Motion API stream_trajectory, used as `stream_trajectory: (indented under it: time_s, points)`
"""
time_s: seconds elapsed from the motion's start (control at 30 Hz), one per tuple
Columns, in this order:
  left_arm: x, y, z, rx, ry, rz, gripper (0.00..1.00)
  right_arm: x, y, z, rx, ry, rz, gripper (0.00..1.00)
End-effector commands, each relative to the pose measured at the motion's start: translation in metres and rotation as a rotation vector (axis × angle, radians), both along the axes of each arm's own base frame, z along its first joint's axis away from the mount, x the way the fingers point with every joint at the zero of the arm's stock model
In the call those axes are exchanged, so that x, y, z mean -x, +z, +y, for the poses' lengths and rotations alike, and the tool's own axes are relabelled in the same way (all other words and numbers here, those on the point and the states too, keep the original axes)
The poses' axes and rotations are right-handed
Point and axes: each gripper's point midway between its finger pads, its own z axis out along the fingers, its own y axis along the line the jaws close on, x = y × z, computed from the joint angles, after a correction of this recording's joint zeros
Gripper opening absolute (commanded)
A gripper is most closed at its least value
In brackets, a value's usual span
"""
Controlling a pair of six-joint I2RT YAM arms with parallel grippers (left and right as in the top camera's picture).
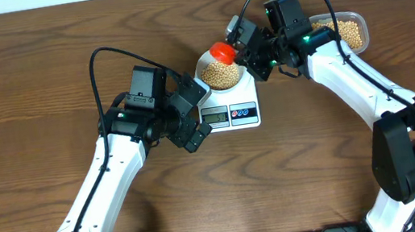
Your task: Scoop item into bowl and weigh 50g on scale
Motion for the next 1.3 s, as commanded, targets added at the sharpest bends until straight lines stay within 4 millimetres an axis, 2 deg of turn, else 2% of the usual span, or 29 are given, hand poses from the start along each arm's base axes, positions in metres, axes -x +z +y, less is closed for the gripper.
stream_trajectory:
  time_s: [0.0,0.17,0.5,0.7,1.27]
  points:
    - [-0.004,0.012,-0.001,0.004,-0.014,-0.04,0.98,-0.005,0.012,-0.004,0.021,-0.023,-0.042,0.01]
    - [-0.004,0.012,-0.001,0.004,-0.014,-0.039,0.98,-0.003,0.011,-0.002,0.022,-0.018,-0.038,0.01]
    - [-0.004,0.012,-0.001,0.004,-0.014,-0.039,0.98,0.01,0.009,0.016,0.031,0.024,-0.029,0.01]
    - [-0.004,0.012,-0.001,0.004,-0.014,-0.039,0.98,0.012,-0.002,0.009,0.087,-0.001,-0.018,0.01]
    - [-0.004,0.012,-0.001,0.004,-0.014,-0.039,0.98,0.018,-0.008,0.004,0.114,-0.008,0.015,0.01]
